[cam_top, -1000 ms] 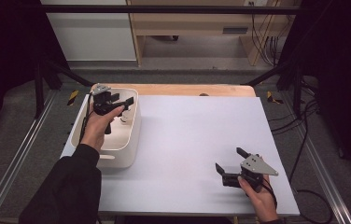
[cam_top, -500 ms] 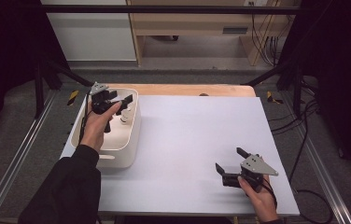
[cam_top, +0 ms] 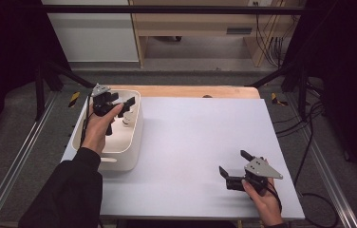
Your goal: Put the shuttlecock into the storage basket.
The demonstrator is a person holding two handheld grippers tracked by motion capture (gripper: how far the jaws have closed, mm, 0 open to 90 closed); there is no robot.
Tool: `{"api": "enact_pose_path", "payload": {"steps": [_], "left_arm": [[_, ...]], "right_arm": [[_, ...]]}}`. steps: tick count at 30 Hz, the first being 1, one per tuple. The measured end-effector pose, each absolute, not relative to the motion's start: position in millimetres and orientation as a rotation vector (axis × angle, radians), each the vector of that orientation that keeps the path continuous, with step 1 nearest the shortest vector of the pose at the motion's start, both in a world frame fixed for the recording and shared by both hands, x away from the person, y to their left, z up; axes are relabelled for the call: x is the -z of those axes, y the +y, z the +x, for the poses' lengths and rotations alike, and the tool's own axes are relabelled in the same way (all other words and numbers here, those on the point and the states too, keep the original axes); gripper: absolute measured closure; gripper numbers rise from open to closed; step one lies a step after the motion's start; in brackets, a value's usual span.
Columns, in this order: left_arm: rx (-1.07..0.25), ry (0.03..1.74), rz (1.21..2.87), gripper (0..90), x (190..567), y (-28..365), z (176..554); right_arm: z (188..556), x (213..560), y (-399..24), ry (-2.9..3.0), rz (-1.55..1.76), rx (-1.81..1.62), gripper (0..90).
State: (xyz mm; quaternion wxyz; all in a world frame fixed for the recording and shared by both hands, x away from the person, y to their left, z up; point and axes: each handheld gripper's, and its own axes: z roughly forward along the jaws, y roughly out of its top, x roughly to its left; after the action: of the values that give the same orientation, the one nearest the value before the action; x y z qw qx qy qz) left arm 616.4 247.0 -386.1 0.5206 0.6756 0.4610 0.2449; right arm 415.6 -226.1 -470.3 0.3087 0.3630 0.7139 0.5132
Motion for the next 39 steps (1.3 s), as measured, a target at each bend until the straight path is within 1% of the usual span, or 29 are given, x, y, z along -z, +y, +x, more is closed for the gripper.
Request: {"api": "enact_pose_path", "payload": {"steps": [3, 5, 8, 12, 23, 28, 39], "left_arm": [[-0.600, 1.107, 1.618, 14.6, 385, 247, 616], [-0.615, 1.121, 1.614, 10.7, 385, 247, 616], [-0.616, 1.135, 1.608, 7.1, 384, 248, 616], [-0.629, 1.134, 1.612, 5.3, 382, 247, 614], [-0.631, 1.075, 1.598, 4.3, 370, 247, 604], [-0.649, 1.030, 1.609, 4.0, 367, 243, 600], [-0.662, 0.968, 1.571, 4.1, 363, 232, 594]], "right_arm": [[416, 470, -226, 1.888, 0.959, -1.356, 3.3], [415, 471, -225, 1.892, 0.954, -1.357, 3.3], [415, 471, -225, 1.899, 0.952, -1.361, 3.3], [416, 471, -225, 1.893, 0.952, -1.362, 3.1], [415, 471, -225, 1.887, 0.952, -1.359, 3.2], [415, 470, -225, 1.889, 0.950, -1.362, 3.3], [414, 469, -229, 1.870, 0.961, -1.369, 3.3]]}}
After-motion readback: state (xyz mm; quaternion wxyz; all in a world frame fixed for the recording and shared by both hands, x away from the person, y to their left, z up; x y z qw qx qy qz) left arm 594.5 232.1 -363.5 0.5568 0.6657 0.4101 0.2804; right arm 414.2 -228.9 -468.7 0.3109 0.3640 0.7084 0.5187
